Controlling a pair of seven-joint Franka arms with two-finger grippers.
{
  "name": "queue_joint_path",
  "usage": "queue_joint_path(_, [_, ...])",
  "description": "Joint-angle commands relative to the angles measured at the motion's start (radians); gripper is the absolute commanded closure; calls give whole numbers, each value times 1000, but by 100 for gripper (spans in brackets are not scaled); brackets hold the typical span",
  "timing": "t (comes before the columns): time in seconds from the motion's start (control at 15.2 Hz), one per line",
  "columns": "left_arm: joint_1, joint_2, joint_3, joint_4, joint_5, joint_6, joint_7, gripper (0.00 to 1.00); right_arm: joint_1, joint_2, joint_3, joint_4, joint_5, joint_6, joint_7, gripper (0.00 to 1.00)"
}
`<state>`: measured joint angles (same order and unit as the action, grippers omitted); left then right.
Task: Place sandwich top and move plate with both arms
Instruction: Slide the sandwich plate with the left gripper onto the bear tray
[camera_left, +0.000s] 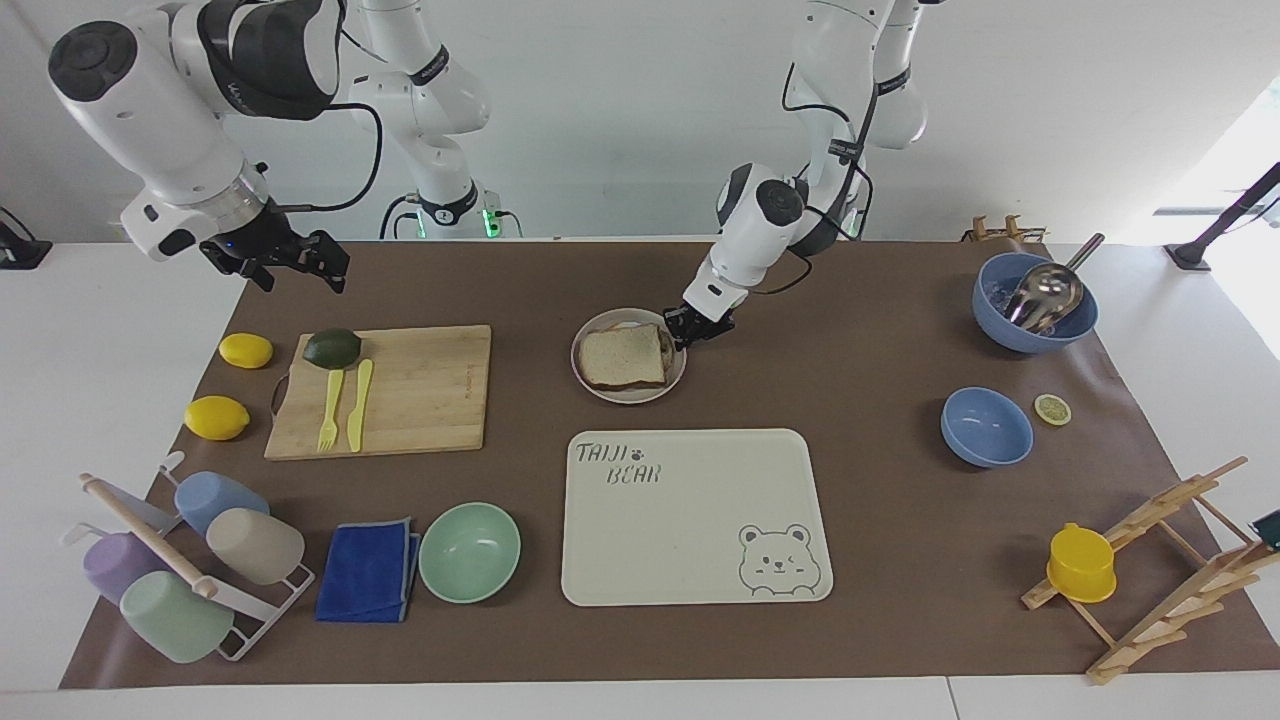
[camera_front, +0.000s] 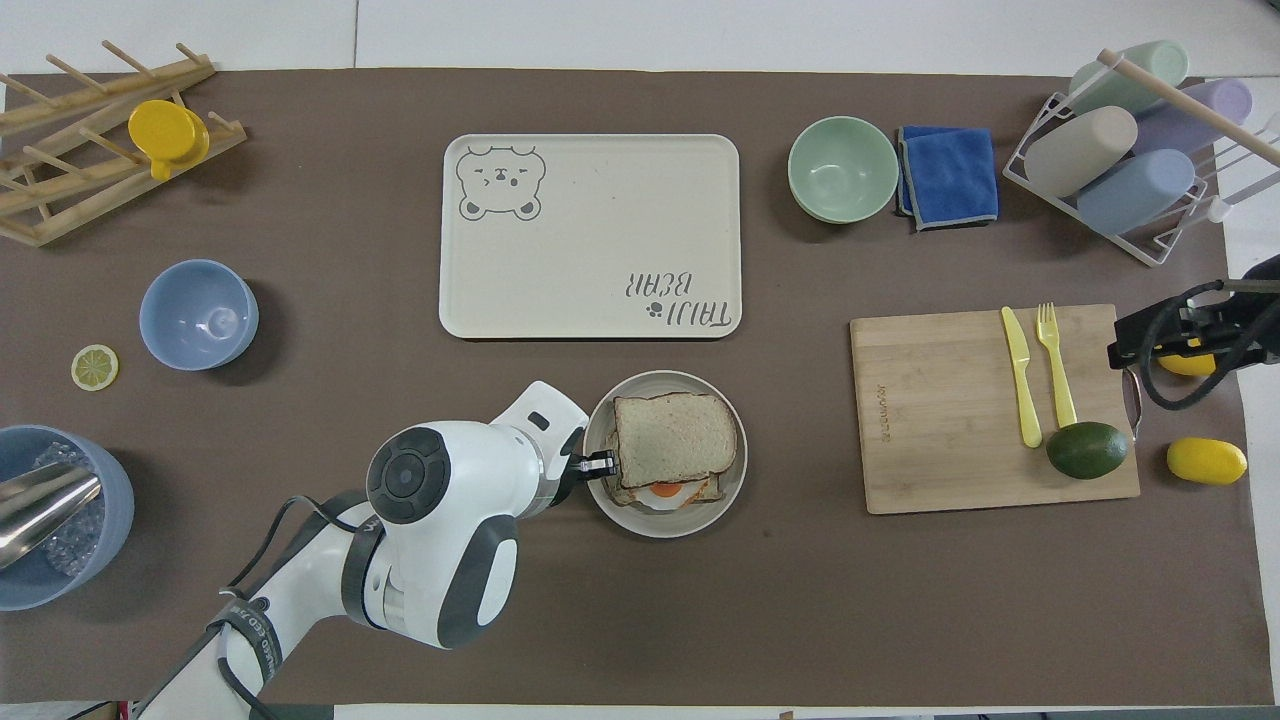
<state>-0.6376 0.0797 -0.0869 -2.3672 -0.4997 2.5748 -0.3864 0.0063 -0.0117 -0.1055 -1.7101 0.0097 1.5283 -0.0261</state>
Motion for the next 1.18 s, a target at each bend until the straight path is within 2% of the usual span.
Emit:
queue_joint_path(0.0, [22,-20,13,12,-17,-51,27,100,-6,-24,9,-16,-8,-4,-15,0])
queue_joint_path(0.07, [42,-37,13,41,-17,-109,29,100,-5,-24,9,-8,-10,-5,-14,0])
queue_joint_path(0.26, [171,-48,19,231,-17,-388,70,100,-2,-19,9,23,-11,-19,-15,0])
queue_joint_path(0.39, [240,-5,21,360,-16,-485,92,100,0,-13,13,35,-14,-10,-14,0])
queue_joint_path(0.53, [272,47,24,474,0,-521,92,100,-2,-13,13,34,-11,-10,-18,0])
queue_joint_path(0.72, [335,164,22,635,82,-567,98,100,-2,-14,12,30,-11,-14,-18,0])
queue_joint_path(0.98, [416,357,19,830,86,-578,147,100,-3,-16,10,27,-10,-17,-18,0])
queue_joint_path(1.12, [415,471,24,963,87,-575,147,100,-2,-17,12,27,-11,-19,-18,0])
